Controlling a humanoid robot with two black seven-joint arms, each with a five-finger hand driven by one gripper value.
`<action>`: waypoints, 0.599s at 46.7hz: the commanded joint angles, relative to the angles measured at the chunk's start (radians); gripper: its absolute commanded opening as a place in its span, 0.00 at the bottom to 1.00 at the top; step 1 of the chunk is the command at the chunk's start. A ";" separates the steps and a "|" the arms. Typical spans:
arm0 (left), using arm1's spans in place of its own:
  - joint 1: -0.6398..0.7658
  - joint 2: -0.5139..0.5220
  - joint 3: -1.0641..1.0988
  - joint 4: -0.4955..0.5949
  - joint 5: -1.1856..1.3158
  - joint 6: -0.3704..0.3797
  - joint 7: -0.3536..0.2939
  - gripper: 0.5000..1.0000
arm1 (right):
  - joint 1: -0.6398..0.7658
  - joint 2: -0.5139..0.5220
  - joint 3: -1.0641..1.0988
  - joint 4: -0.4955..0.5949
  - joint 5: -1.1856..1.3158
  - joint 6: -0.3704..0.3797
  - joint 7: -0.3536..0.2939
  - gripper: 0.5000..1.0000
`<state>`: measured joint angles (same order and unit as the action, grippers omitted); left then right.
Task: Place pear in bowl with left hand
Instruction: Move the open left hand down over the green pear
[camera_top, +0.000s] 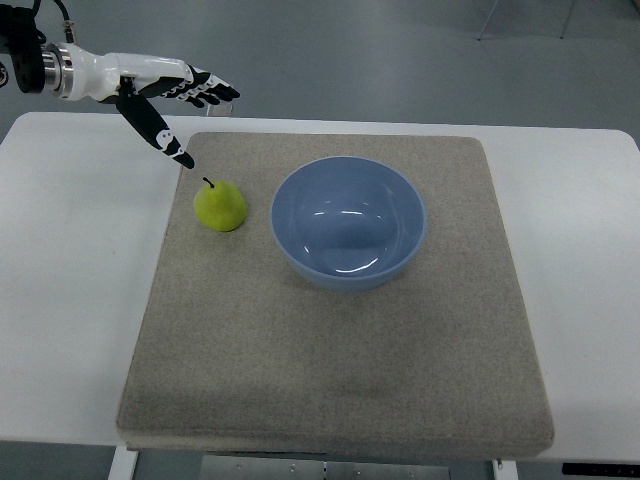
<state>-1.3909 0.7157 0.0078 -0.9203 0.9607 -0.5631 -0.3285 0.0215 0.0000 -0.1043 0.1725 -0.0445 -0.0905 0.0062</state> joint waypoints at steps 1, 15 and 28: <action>0.000 0.016 -0.005 -0.041 0.091 0.000 -0.011 0.94 | 0.000 0.000 0.000 -0.001 0.000 0.000 0.000 0.85; -0.031 0.062 -0.006 -0.173 0.286 0.000 -0.055 0.89 | 0.000 0.000 0.000 0.001 0.000 0.000 0.000 0.85; -0.033 0.054 -0.006 -0.203 0.466 0.048 -0.080 0.87 | 0.000 0.000 0.000 0.001 0.000 0.000 0.000 0.85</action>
<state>-1.4272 0.7763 -0.0020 -1.1225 1.4168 -0.5298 -0.4073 0.0215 0.0000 -0.1043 0.1727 -0.0445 -0.0905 0.0062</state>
